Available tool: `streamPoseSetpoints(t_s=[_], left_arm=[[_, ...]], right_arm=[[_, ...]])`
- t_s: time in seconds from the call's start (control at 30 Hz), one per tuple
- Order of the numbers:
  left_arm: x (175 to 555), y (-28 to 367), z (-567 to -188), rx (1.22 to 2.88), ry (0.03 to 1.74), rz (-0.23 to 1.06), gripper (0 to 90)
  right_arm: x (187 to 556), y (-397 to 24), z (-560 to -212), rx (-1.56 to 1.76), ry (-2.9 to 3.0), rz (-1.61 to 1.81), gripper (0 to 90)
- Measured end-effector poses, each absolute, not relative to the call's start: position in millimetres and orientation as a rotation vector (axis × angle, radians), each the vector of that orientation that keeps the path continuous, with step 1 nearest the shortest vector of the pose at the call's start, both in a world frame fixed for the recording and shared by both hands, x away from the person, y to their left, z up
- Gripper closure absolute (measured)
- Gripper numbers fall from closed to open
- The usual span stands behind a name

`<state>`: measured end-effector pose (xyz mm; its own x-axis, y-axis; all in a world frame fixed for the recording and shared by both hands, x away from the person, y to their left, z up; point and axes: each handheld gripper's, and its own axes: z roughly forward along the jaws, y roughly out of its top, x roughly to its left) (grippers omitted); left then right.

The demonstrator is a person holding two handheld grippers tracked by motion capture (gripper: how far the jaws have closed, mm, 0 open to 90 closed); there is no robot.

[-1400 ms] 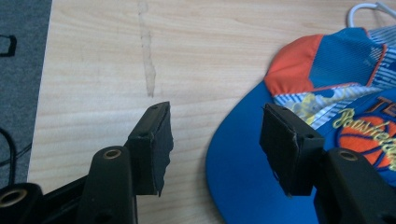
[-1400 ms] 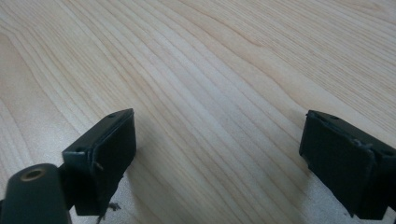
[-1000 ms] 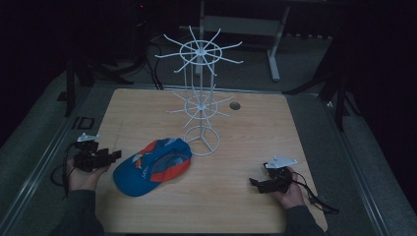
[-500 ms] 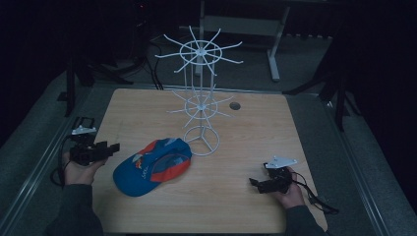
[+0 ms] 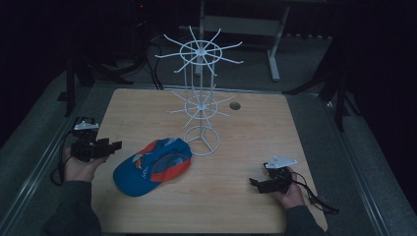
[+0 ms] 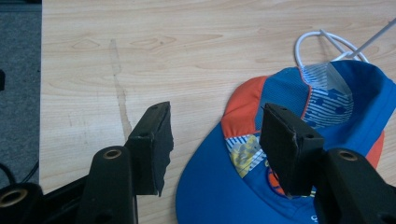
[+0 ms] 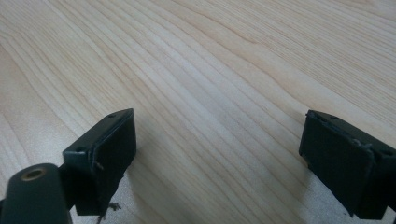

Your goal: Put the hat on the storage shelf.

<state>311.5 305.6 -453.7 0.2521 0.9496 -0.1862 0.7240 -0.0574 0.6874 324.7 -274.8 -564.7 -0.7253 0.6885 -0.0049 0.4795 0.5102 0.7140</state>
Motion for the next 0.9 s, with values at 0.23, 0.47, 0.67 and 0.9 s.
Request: streamPoseSetpoints(t_s=[0.23, 0.47, 0.67, 0.9], left_arm=[[314, 299, -451, 1.852, 1.517, 0.410, 43.3], [316, 290, -450, 1.882, 1.485, 0.394, 43.2], [318, 281, -450, 1.906, 1.456, 0.379, 43.2], [319, 273, -448, 1.927, 1.425, 0.369, 42.7]], right_arm=[[325, -275, -565, 0.982, 2.467, 1.033, 10.7], [325, -275, -565, 0.982, 2.467, 1.033, 10.8], [325, -275, -565, 0.984, 2.467, 1.034, 10.7], [325, -275, -565, 0.984, 2.467, 1.034, 10.7]])
